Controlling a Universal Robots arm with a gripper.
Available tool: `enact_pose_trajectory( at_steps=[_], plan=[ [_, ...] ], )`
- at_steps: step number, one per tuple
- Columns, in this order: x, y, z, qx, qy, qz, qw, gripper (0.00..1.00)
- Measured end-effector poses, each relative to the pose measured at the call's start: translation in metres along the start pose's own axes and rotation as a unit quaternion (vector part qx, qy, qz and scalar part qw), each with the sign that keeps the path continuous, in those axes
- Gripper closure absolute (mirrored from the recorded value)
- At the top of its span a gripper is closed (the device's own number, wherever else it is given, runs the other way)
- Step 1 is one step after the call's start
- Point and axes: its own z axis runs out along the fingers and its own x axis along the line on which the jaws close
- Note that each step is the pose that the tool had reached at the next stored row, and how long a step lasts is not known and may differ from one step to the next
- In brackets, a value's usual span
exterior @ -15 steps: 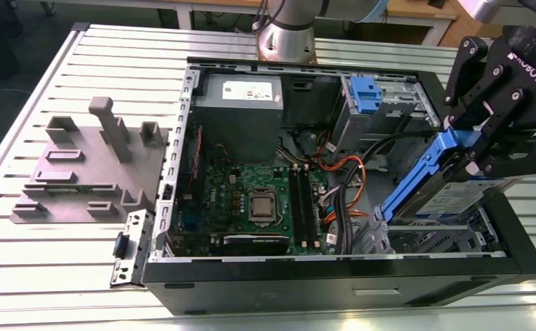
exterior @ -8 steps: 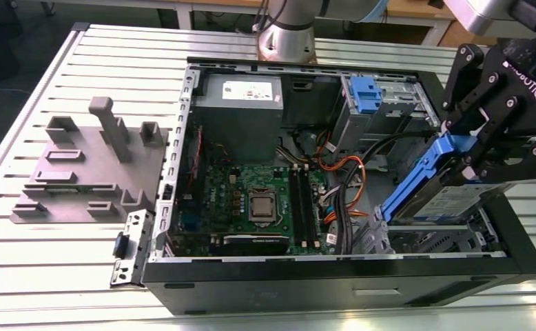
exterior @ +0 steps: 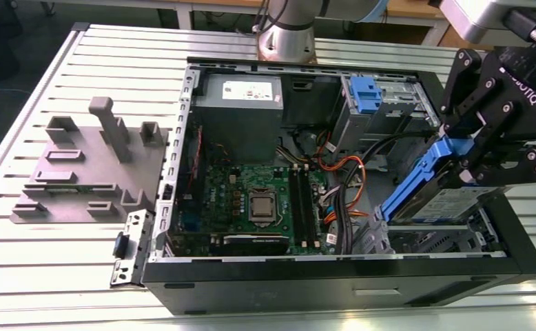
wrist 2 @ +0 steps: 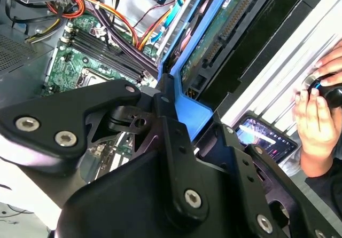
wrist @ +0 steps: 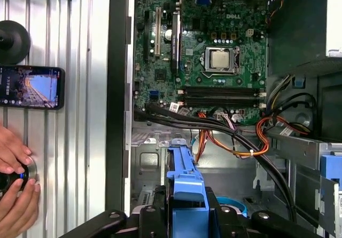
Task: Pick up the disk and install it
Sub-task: 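Insert the disk into the insertion slot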
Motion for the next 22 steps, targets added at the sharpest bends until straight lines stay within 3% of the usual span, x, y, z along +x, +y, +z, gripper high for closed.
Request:
enact_pose_trajectory(
  at_steps=[13,18,22],
  plan=[
    [0.0,-0.0001,0.0004,0.0001,0.0,0.0,1.0,0.64],
    [0.0,-0.0001,0.0005,0.0,0.0,0.0,1.0,0.56],
    [0.0002,-0.0001,0.0064,0.0004,0.0002,0.0,1.0,0.56]
  ],
)
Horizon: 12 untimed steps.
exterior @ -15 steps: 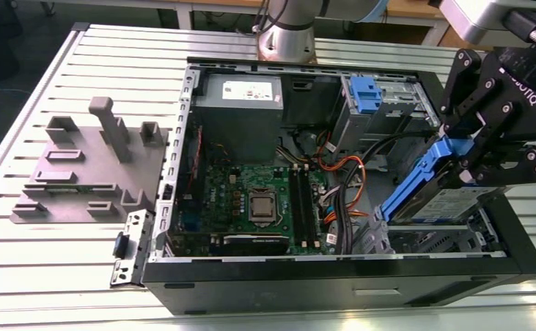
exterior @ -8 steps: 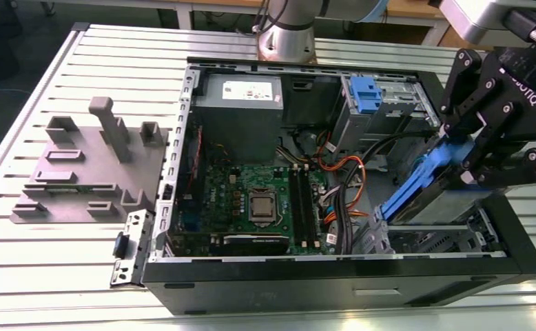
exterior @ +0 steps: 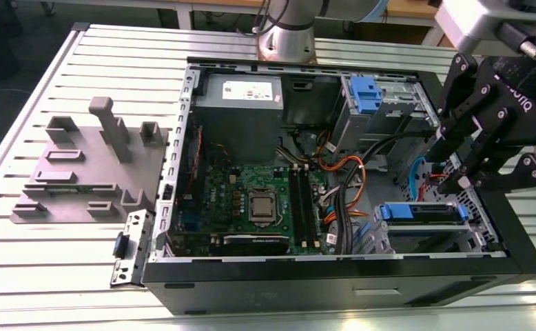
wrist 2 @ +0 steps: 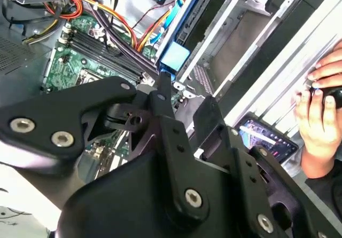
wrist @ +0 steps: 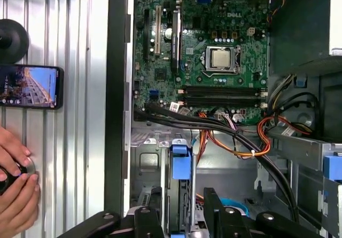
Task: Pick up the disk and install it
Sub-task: 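Insert the disk into the insertion slot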
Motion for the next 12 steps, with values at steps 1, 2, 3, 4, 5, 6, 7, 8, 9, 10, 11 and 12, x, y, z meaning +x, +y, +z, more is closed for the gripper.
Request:
enact_pose_trajectory(
  at_steps=[1,2,3,4,5,6,7,8,9,10,11,12],
  plan=[
    [0.0,0.0,0.0017,0.0,0.0,0.0,1.0,0.56],
    [0.0001,0.0,0.0034,0.0,0.0001,0.0,1.0,0.56],
    [0.0001,0.0,0.0054,0.0,0.0001,0.0,1.0,0.56],
    [0.0002,0.0,0.0072,0.0,0.0001,0.0,1.0,0.56],
    [0.0002,0.0,0.009,0.0,0.0,0.0,1.0,0.56],
    [0.0003,0.0,0.0108,0.0,0.0,0.0,1.0,0.56],
    [0.0004,0.0,0.0126,0.0,0.0001,0.0,1.0,0.56],
    [0.0004,0.0,0.0144,0.0,0.0001,0.0,1.0,0.57],
    [0.0005,0.0,0.0162,0.0,0.0,0.0,1.0,0.64],
    [0.0006,0.0,0.0182,0.0,0.0001,0.0,1.0,0.7],
    [0.0006,0.0,0.02,0.0,0.0001,0.0,1.0,0.7],
    [0.0007,0.0,0.0218,0.0,0.0,0.0,1.0,0.76]
  ],
)
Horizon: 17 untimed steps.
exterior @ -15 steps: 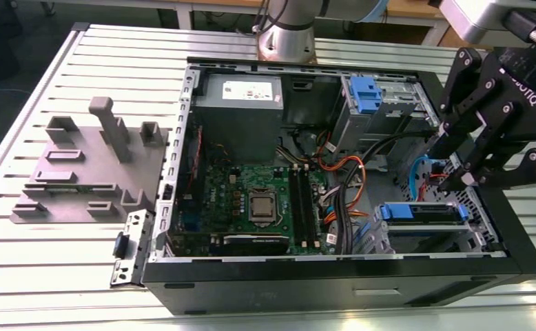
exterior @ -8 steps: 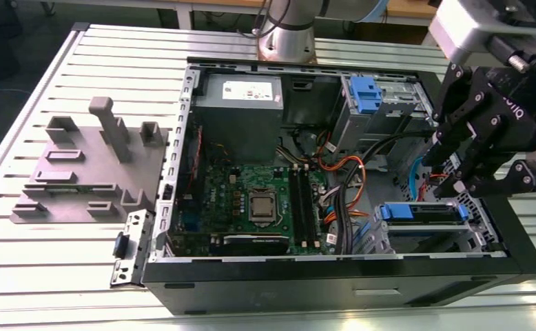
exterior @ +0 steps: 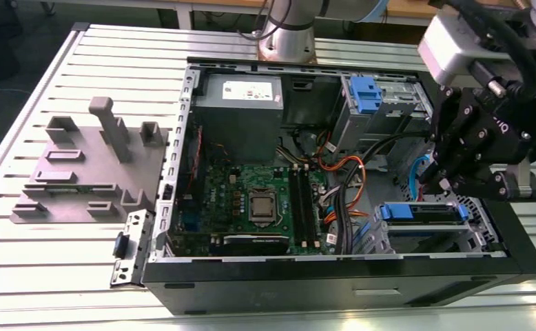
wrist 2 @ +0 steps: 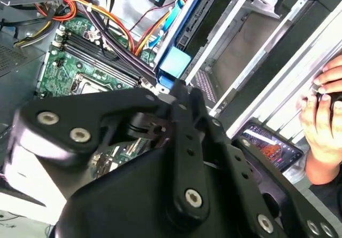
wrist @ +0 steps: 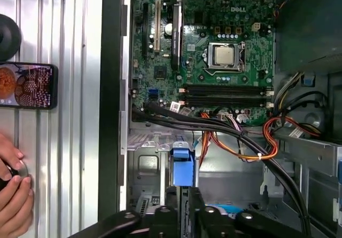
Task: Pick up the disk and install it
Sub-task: 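Insert the disk into the insertion slot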
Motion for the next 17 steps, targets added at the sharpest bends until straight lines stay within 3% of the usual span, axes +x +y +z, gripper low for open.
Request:
enact_pose_trajectory(
  at_steps=[4,6,8,17],
  plan=[
    [0.0006,0.0,0.0073,0.0,0.0,0.0,1.0,0.89],
    [0.0008,-0.0001,0.0109,0.0,0.0,0.0,1.0,0.89],
    [0.0009,-0.0005,0.0198,0.0,0.0,0.0,1.0,0.89],
    [0.0013,-0.0006,0.0359,0.0003,0.0,0.0,1.0,0.89]
  ],
)
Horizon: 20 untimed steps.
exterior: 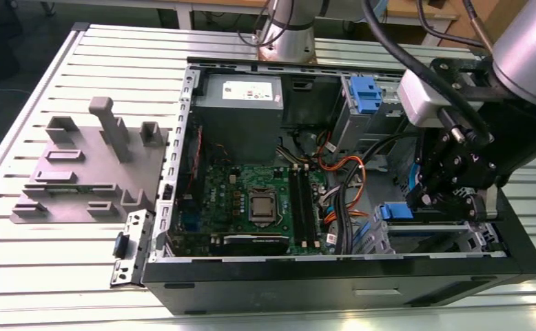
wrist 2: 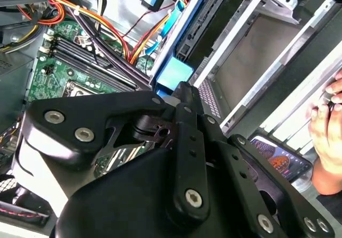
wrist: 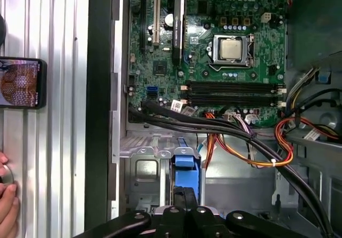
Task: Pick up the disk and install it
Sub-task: 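Insert the disk into the insertion slot, then insert the first disk wire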
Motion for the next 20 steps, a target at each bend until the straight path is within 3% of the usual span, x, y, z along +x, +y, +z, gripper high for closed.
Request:
enact_pose_trajectory(
  at_steps=[13,20],
  plan=[
    [0.0,-0.0005,0.0006,0.0007,0.0,0.0,1.0,0.89],
    [0.0,-0.012,0.0008,0.0003,0.0,0.0,1.0,0.89]
  ],
)
